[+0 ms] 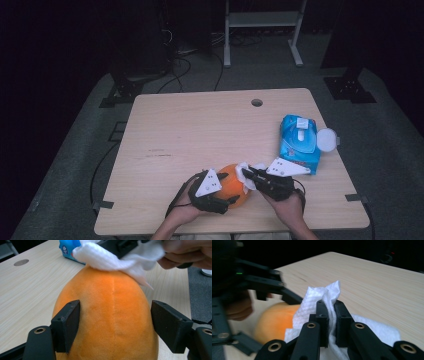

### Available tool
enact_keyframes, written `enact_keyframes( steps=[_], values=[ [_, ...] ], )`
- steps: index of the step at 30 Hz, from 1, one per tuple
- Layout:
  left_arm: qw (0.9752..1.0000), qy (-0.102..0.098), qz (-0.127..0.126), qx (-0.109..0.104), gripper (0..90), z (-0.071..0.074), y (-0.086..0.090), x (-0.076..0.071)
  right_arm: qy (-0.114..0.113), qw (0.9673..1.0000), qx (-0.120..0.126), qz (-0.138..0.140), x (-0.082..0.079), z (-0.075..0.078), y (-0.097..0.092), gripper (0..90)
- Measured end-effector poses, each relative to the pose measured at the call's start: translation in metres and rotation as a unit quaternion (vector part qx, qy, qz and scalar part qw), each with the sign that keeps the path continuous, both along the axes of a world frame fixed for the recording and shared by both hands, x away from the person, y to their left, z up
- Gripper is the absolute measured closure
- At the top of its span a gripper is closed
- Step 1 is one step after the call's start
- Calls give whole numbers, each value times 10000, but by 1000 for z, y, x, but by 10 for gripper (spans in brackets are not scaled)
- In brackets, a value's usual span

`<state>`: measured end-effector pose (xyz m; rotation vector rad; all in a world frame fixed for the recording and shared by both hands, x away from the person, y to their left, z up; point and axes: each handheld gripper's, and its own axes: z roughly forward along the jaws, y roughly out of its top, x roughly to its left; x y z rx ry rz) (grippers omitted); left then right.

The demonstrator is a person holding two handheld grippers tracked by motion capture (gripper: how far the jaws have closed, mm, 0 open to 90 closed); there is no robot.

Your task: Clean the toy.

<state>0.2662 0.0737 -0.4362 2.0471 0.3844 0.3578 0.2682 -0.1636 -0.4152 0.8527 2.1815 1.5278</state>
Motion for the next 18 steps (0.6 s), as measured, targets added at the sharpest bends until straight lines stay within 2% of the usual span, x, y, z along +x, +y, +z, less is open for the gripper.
enact_keyframes(
  steps=[2, 7, 10, 12, 14, 16, 18],
  values=[
    [10000, 19, 1, -37, 256, 0, 1, 0, 1, 10000, -28, -16, 2, 0, -1, 828],
    [10000, 25, -29, -52, 257, 0, 2, 1, 178, 9994, 47, -304, 10, -7, -19, 828],
    [10000, 29, -8, -21, 257, 0, 2, 1, 129, 9996, -12, -243, 4, -5, -16, 828],
    [10000, 34, 5, -8, 254, 0, 2, 1, 114, 9998, 37, -128, 1, -3, -10, 828],
    [10000, 50, 8, -27, 253, 0, 2, 1, 31, 10000, -34, -12, -1, -3, -4, 827],
    [10000, 38, -10, -26, 254, 0, 3, 1, 123, 9999, 39, -27, 3, -3, -8, 829],
    [10000, 31, -9, -59, 253, 0, 2, 1, 201, 9997, 65, -153, 7, -5, -14, 829]
  ],
)
